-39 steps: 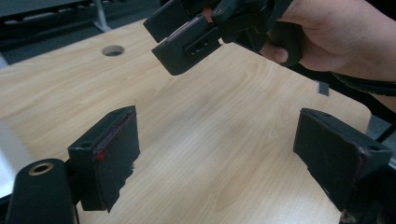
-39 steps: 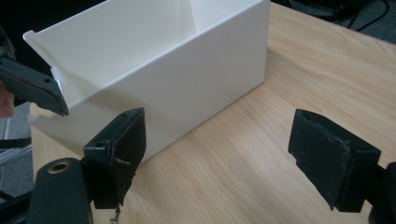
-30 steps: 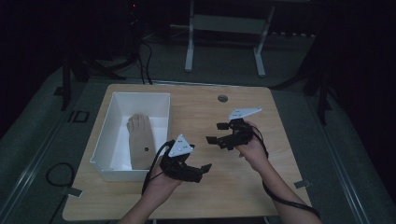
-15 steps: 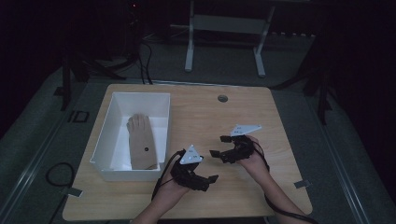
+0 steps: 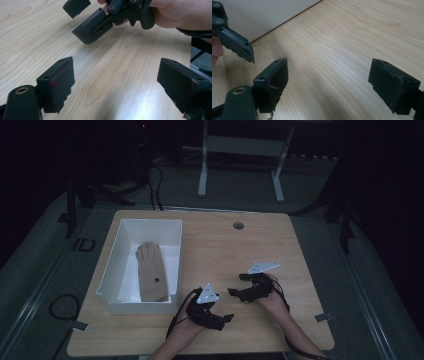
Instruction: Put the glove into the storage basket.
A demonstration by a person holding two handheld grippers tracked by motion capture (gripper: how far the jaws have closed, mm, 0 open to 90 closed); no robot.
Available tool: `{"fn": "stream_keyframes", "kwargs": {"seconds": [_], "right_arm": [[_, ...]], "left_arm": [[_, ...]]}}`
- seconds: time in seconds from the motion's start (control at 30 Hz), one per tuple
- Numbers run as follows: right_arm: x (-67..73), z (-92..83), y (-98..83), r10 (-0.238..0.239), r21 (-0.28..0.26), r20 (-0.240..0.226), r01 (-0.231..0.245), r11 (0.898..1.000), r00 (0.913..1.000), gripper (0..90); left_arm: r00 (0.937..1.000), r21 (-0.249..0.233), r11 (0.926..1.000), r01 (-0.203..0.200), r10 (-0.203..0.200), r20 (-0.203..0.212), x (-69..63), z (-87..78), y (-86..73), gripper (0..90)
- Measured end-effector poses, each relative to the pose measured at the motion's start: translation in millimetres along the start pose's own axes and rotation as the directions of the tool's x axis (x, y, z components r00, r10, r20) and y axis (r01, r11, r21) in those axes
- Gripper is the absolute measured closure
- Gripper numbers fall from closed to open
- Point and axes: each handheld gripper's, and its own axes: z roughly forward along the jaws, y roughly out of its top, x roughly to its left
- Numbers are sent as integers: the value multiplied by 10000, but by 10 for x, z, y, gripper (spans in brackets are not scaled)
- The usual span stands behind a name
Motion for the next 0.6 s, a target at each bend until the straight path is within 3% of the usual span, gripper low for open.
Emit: {"fn": "stream_keyframes", "kwargs": {"seconds": [0.07,0.23,0.37,0.6], "right_arm": [[-13,-2,-32,-22,6,49,22,10000,10000,161],[-34,0,-114,-232,-29,137,232,9997,9996,160],[-40,14,-171,-337,22,228,337,9994,9992,142],[-63,2,-232,-449,93,300,447,9990,9985,138]], "left_arm": [[9998,52,9999,-164,165,-140,1,16,-23,149],[9998,-16,10000,-54,54,-213,23,40,-81,149],[9992,243,9995,-194,203,-339,38,62,-118,149],[9997,198,9997,-141,145,-176,53,72,-176,148]]}}
